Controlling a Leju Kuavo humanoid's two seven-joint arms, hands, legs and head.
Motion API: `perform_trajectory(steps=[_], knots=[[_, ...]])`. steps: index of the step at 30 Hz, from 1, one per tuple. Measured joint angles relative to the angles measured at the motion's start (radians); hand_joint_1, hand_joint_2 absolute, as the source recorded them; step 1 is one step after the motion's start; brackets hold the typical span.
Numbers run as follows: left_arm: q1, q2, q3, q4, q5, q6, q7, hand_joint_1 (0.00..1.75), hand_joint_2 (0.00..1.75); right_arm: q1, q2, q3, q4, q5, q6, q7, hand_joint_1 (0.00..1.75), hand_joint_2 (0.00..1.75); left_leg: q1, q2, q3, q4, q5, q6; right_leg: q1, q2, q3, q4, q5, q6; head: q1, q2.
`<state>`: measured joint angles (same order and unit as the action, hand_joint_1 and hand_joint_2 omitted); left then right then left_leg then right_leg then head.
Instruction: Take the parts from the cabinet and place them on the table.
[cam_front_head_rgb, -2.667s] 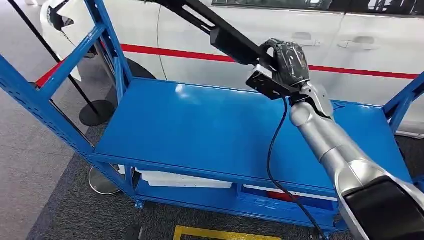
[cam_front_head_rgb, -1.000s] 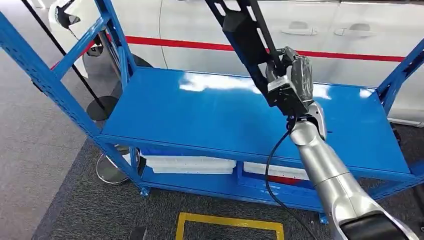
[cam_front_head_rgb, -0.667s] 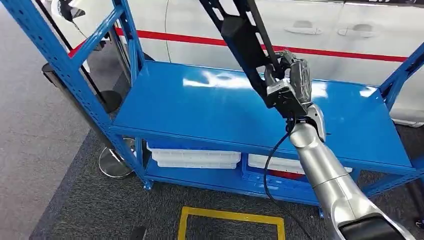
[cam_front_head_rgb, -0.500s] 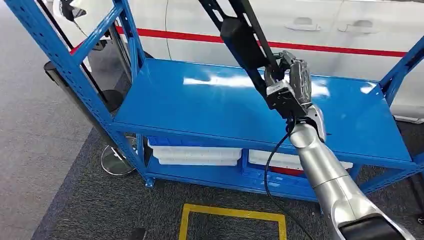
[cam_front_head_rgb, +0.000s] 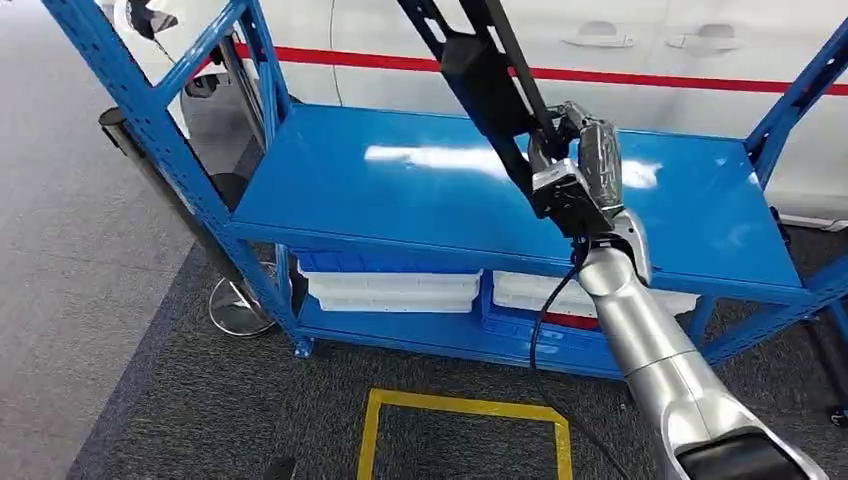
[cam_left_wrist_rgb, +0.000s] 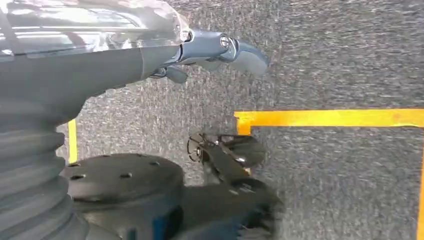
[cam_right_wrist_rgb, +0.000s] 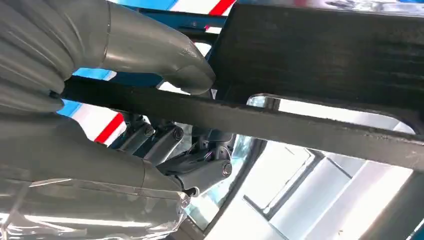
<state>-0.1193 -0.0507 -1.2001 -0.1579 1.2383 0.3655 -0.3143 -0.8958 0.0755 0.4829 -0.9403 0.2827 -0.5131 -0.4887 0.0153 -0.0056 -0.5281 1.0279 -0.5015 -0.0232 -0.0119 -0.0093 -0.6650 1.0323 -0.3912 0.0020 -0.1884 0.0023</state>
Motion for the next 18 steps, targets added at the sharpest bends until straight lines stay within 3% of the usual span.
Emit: perform_trajectory(steps=[1, 3, 4, 5, 6, 8, 9, 10, 11, 13, 14, 15, 16, 18], knots=[[0.0, 0.0, -0.001, 0.0, 0.0, 0.0, -0.001, 0.0, 1.75, 0.003, 0.0, -0.002, 0.0, 0.0, 0.0, -0.001, 1.75, 1.75, -0.003, -0.002, -0.01, 0.003, 0.008, 0.011, 0.0, -0.001, 0.001, 0.0, 0.007, 0.008, 0.0, 0.0], [0.004, 0.001, -0.003, 0.0, 0.0, 0.001, -0.003, 0.0, 1.75, 0.005, 0.0, -0.003, 0.0, 0.0, -0.001, -0.004, 1.75, 1.75, -0.008, -0.002, -0.015, 0.003, 0.014, 0.021, -0.001, -0.001, 0.0, -0.004, 0.02, 0.022, 0.0, 0.0], [0.006, 0.001, -0.004, 0.0, 0.0, 0.001, -0.003, 0.0, 1.75, 0.008, -0.001, -0.004, -0.001, -0.001, -0.001, -0.004, 1.75, 1.75, -0.003, -0.001, -0.019, -0.006, 0.023, 0.034, 0.0, 0.0, -0.002, -0.005, 0.025, 0.029, 0.0, 0.0], [0.006, 0.001, -0.005, 0.0, 0.0, 0.001, -0.005, 0.0, 1.75, 0.011, -0.003, -0.006, -0.002, -0.003, -0.001, -0.006, 1.75, 1.75, 0.0, 0.005, -0.021, -0.01, 0.035, 0.042, -0.008, 0.005, -0.01, 0.008, 0.003, 0.032, 0.0, 0.0], [0.005, 0.001, -0.006, 0.0, -0.001, 0.001, -0.006, 0.0, 1.75, 0.013, -0.003, -0.008, -0.003, -0.003, -0.002, -0.005, 1.75, 1.75, -0.001, 0.005, -0.031, -0.011, 0.043, 0.05, -0.006, 0.005, -0.026, 0.049, -0.048, 0.034, 0.001, 0.0], [0.005, 0.001, -0.007, 0.0, 0.0, 0.001, -0.006, 0.0, 1.75, 0.021, -0.006, -0.015, -0.006, -0.003, -0.002, -0.005, 1.75, 1.75, -0.004, 0.005, -0.054, -0.011, 0.06, 0.056, -0.006, 0.005, -0.075, 0.203, -0.156, 0.039, 0.0, 0.0], [0.006, 0.001, -0.007, 0.0, 0.0, 0.001, -0.007, 0.0, 1.75, 0.028, -0.01, -0.018, -0.007, -0.003, -0.002, -0.005, 1.75, 1.75, -0.005, 0.005, -0.064, -0.01, 0.068, 0.057, -0.006, 0.005, -0.091, 0.266, -0.181, 0.04, 0.0, 0.0], [0.006, 0.002, -0.007, 0.0, 0.0, 0.001, -0.007, 0.0, 1.75, 0.038, -0.011, -0.018, -0.007, -0.003, -0.002, -0.005, 1.75, 1.75, -0.006, 0.005, -0.074, -0.008, 0.075, 0.056, -0.006, 0.005, -0.092, 0.298, -0.179, 0.04, 0.0, 0.0], [0.007, 0.002, -0.007, 0.0, 0.0, 0.001, -0.007, 0.0, 1.75, 0.047, -0.012, -0.018, -0.007, -0.003, -0.002, -0.005, 1.75, 1.75, -0.007, 0.005, -0.083, -0.008, 0.081, 0.056, -0.006, 0.005, -0.073, 0.289, -0.157, 0.038, 0.0, 0.0], [0.008, 0.002, -0.008, 0.0, 0.0, 0.001, -0.004, 0.0, 1.75, 0.058, -0.014, -0.019, -0.007, -0.005, -0.002, -0.007, 1.75, 1.75, -0.009, 0.003, -0.102, -0.004, 0.093, 0.052, -0.004, 0.005, 0.028, 0.148, -0.09, 0.028, 0.0, 0.0], [0.008, 0.001, -0.008, 0.0, 0.0, 0.001, -0.002, 0.0, 1.75, 0.059, -0.017, -0.02, -0.007, -0.008, -0.003, -0.01, 1.75, 1.75, -0.01, 0.003, -0.107, -0.001, 0.098, 0.049, 0.0, 0.006, 0.092, 0.053, -0.08, 0.018, 0.0, 0.0], [0.008, 0.0, -0.008, 0.0, 0.0, 0.002, -0.002, 0.0, 1.75, 0.06, -0.018, -0.021, -0.007, -0.012, -0.004, -0.017, 1.75, 1.75, -0.012, 0.003, -0.115, -0.001, 0.103, 0.043, 0.005, 0.007, 0.126, -0.003, -0.111, 0.007, 0.0, 0.0], [0.008, 0.0, -0.008, 0.0, 0.0, 0.002, -0.002, 0.0, 1.75, 0.066, -0.018, -0.022, -0.01, -0.016, -0.009, -0.027, 1.75, 1.75, -0.012, 0.004, -0.114, -0.003, 0.109, 0.037, 0.008, 0.006, 0.119, -0.006, -0.098, 0.009, 0.0, 0.0], [0.009, 0.0, -0.008, 0.0, 0.0, 0.005, -0.001, 0.0, 1.75, 0.083, -0.024, -0.026, -0.011, -0.023, -0.015, -0.047, 1.75, 1.75, -0.008, 0.005, -0.115, -0.008, 0.122, 0.025, 0.013, 0.007, 0.115, -0.01, -0.092, 0.002, 0.0, 0.0]])
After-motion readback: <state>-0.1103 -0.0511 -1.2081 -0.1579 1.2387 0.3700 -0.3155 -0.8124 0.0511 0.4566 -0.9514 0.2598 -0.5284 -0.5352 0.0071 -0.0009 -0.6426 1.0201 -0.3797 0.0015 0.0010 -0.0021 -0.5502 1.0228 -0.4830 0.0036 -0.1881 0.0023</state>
